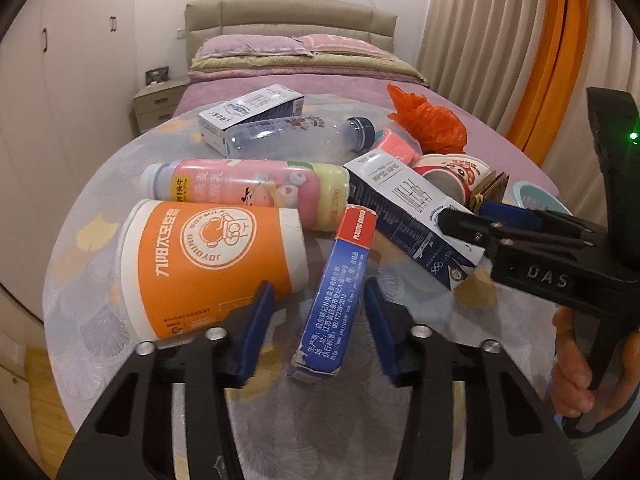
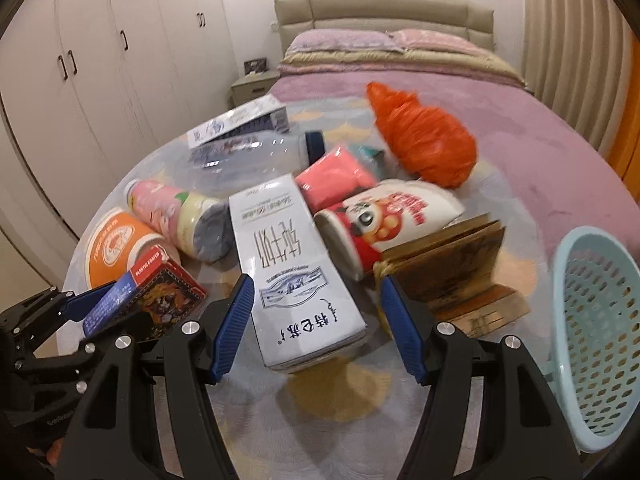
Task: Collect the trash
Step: 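Grasp the blue toothpaste box with the left tool while the right tool grasps the white milk carton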
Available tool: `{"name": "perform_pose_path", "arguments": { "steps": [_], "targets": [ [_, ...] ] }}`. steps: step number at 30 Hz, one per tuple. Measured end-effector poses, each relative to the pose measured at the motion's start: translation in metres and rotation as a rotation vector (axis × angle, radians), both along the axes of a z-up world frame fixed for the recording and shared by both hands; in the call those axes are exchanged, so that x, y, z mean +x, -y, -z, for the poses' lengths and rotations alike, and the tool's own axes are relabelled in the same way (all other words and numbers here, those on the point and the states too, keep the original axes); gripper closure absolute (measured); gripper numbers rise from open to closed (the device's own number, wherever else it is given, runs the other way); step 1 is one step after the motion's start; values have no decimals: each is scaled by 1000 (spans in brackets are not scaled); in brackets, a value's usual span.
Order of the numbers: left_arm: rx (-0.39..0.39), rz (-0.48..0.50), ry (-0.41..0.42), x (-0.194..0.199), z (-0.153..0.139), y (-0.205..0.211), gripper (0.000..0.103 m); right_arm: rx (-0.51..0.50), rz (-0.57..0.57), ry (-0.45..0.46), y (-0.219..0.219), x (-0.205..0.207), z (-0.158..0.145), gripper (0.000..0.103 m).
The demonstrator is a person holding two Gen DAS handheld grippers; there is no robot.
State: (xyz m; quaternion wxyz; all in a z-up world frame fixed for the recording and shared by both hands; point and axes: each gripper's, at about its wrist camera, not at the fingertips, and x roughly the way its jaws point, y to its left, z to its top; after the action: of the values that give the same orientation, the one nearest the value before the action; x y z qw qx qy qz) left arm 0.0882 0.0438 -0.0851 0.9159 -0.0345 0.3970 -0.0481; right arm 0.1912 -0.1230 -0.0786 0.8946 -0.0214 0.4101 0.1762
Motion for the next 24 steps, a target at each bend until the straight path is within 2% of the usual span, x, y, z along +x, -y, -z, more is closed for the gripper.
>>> {"name": "perform_pose_path", "arguments": {
  "steps": [2, 6, 10, 24],
  "targets": [
    [-12, 3, -4, 0, 1, -1, 78, 14, -19, -25, -3, 4, 3, 41],
    [-29, 0, 3, -2, 1, -4, 86, 38, -46, -87, -8, 11, 9, 41],
    [-49, -5, 20, -8, -3, -8, 87, 62, -99, -115, -14, -2, 9, 41],
    [-84, -7, 70, -23, -18, -18, 87, 14, -3, -129, -36, 15, 19, 38]
  ]
}}
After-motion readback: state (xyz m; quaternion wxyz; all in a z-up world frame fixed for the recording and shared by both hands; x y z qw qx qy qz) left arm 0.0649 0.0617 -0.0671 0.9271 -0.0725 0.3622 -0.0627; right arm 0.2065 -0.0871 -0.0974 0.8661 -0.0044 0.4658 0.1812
